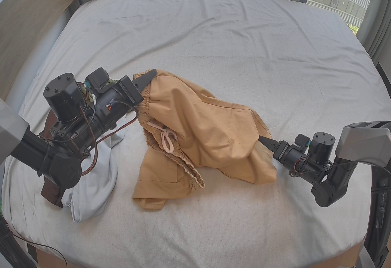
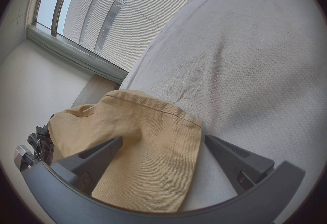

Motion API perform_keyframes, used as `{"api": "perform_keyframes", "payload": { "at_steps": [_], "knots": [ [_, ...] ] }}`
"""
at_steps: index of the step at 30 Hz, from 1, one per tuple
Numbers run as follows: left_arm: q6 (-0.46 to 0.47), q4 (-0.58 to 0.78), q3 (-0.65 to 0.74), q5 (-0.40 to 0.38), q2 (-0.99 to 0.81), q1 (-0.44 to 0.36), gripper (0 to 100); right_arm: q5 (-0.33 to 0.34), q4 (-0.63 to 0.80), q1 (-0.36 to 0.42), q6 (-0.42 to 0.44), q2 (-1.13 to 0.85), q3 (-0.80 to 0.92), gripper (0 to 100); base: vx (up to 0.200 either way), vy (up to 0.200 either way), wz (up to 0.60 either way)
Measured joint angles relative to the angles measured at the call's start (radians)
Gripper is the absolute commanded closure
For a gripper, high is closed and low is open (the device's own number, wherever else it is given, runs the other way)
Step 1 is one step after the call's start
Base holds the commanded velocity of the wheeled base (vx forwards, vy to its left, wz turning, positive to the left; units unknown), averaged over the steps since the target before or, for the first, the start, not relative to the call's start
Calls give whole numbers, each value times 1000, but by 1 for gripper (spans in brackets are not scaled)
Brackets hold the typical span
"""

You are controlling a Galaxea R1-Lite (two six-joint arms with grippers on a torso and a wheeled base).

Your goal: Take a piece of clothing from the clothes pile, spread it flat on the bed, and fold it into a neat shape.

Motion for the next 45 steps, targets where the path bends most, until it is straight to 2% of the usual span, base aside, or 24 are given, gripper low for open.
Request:
{"api": "perform_keyframes", "payload": {
  "at_steps": [13, 33, 41, 45],
  "knots": [
    [1, -1, 7, 0, 6, -1, 100, 5, 11, 1, 73, -49, 18, 0, 0, 0, 0],
    [2, -1, 9, 0, 9, -2, 100, 7, 3, -3, 107, -91, -10, 0, 0, 0, 0],
    [2, -2, 13, -1, 10, -2, 100, 7, 0, -4, 223, -29, -52, 0, 0, 0, 0],
    [3, -2, 14, -1, 10, -3, 100, 7, -2, -7, 254, -9, -75, 0, 0, 0, 0]
  ]
}}
